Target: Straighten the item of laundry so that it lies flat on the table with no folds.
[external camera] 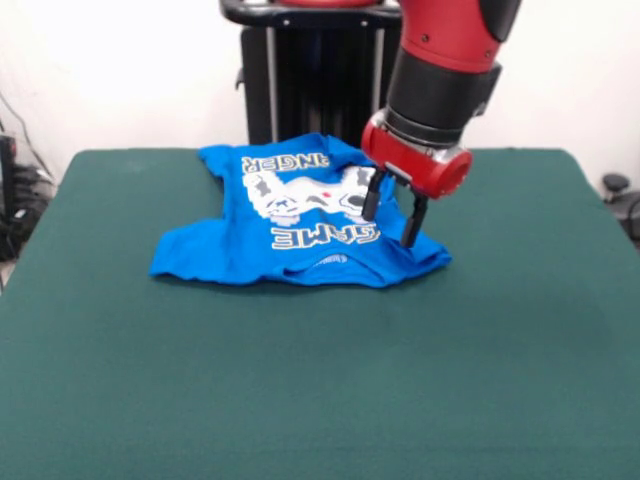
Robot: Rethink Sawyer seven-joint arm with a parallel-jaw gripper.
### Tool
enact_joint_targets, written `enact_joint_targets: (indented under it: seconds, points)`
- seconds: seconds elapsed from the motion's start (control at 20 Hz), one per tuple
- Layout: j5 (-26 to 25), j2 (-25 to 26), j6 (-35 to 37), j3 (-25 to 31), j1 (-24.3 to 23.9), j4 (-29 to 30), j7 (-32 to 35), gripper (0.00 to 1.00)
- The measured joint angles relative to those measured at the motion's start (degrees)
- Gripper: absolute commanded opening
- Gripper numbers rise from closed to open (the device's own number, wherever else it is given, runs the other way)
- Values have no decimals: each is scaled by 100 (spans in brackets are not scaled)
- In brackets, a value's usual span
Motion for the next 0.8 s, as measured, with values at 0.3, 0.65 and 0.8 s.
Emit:
enact_joint_targets:
  seconds: [0.3,0.65,0.8]
  points:
    - [73,116,-67,30,-8,74,0,100]
    - [212,143,-155,58,-2,419,0,100]
    - [231,146,-184,59,11,532,0,100]
